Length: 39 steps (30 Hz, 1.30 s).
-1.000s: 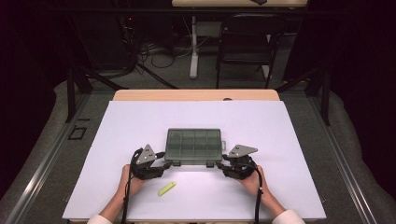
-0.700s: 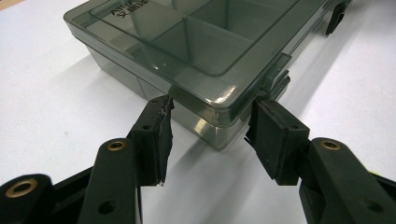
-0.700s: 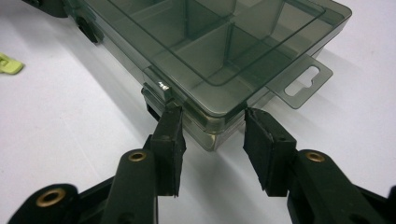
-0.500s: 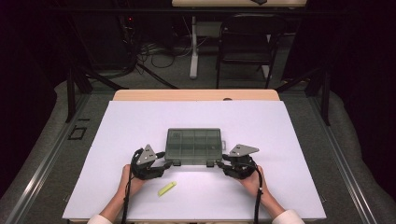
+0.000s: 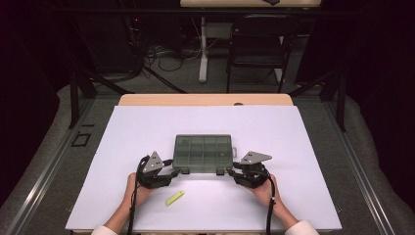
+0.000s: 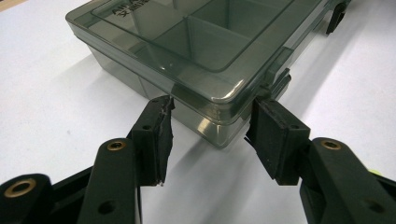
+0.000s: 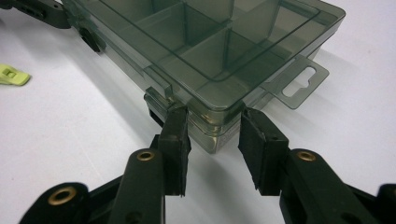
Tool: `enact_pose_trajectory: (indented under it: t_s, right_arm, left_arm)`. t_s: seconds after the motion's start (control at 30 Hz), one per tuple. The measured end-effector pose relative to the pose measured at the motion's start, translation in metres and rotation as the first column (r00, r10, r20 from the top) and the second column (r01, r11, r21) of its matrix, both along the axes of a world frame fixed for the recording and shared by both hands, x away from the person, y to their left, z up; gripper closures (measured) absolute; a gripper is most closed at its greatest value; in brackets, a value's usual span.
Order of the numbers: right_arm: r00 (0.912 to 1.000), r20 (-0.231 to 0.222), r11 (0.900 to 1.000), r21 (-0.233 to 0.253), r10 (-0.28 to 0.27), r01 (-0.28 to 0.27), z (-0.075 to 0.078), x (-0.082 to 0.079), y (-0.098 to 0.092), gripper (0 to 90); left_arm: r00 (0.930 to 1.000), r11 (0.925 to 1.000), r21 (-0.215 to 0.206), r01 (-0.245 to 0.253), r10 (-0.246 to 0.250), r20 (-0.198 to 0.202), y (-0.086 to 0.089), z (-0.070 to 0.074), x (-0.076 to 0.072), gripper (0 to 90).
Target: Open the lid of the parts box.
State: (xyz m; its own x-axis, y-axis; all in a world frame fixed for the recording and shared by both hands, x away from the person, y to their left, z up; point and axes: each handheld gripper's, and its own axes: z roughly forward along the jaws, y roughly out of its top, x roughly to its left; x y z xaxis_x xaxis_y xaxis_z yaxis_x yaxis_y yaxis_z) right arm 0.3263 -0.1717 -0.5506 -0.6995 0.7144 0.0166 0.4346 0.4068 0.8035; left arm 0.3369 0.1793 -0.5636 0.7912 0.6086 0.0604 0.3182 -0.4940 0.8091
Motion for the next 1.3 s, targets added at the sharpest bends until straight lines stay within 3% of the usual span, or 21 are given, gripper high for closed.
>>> enact_pose_trajectory:
  t_s: [0.3, 0.53, 0.8, 1.0, 1.3]
  right_arm:
    - [1.0, -0.002, 1.0, 0.005, 0.001, -0.001, 0.0, -0.0003, -0.0005, 63.7]
    - [0.9999, -0.013, 1.0, 0.021, 0.001, 0.0, -0.0002, 0.0005, -0.0018, 64.9]
    - [0.9991, -0.043, 0.997, 0.074, -0.005, 0.008, 0.0008, 0.0018, -0.0048, 66.2]
    - [0.9999, -0.014, 0.999, 0.044, -0.006, 0.006, 0.0019, 0.0006, -0.0029, 66.3]
    - [0.9999, 0.008, 0.999, 0.049, -0.011, 0.01, 0.0047, -0.0009, -0.0044, 68.3]
  left_arm:
    - [0.9999, 0.9999, -0.005, -0.014, 0.014, 0.001, 0.0017, 0.0022, -0.0016, 44.0]
    - [0.9999, 0.9999, -0.011, -0.004, 0.005, 0.009, 0.0004, 0.0016, -0.0021, 48.5]
    - [1.0, 0.9999, -0.016, -0.004, 0.004, 0.007, 0.0014, 0.0013, -0.0021, 50.9]
    - [0.9999, 0.9999, -0.012, -0.004, 0.004, 0.011, 0.0015, 0.0015, -0.0021, 50.7]
    - [0.9993, 0.9996, -0.017, -0.024, 0.024, 0.03, 0.0018, 0.0049, -0.0034, 39.1]
